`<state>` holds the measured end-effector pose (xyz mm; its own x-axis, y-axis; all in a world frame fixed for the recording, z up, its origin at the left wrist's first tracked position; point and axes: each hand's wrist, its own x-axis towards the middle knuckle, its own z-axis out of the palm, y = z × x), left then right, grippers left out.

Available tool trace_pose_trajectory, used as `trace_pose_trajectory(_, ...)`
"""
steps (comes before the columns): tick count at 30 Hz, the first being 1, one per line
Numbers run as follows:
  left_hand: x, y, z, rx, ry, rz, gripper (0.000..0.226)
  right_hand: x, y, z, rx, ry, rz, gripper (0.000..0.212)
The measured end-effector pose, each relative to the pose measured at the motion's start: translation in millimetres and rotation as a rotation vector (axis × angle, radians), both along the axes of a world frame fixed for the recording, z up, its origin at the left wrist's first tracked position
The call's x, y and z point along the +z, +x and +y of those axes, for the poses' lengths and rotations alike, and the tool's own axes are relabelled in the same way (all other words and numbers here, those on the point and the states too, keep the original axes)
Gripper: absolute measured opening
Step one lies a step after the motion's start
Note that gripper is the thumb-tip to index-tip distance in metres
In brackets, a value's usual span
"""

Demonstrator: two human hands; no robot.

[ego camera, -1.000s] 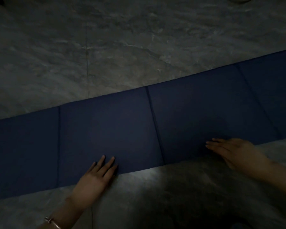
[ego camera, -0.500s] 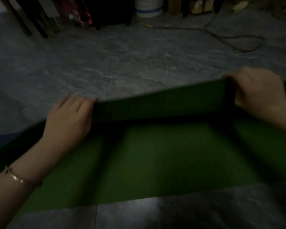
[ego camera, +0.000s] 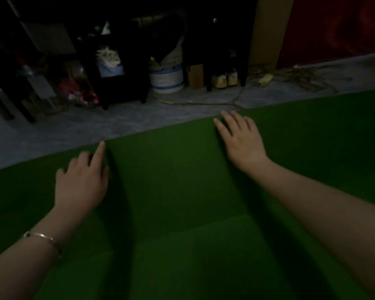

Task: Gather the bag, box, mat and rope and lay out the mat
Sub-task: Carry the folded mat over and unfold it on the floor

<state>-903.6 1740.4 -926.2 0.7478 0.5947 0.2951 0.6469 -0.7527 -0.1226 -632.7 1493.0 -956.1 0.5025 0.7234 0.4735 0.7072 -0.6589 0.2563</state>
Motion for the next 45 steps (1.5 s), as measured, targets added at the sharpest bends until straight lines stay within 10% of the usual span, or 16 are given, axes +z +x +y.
trace_pose_trajectory(22, -168.5, 11.2, -55.6, 0.093, -0.671, 0.463, 0.069, -169.5, -27.7, -27.6, -0.117, -0.377, 0.745, 0.055)
trace_pose_trajectory(35, -135.0, -61.2, -65.5, 0.076, -0.556, 0.160, 0.077, -116.1, -100.3, -51.0, -0.073, -0.146, 0.650, 0.063)
trace_pose_trajectory(45, -171.5, -199.4, -81.6, 0.284, -0.612, 0.258, 0.080, -164.2, -257.7, -58.9, 0.090, -0.349, 0.746, 0.076)
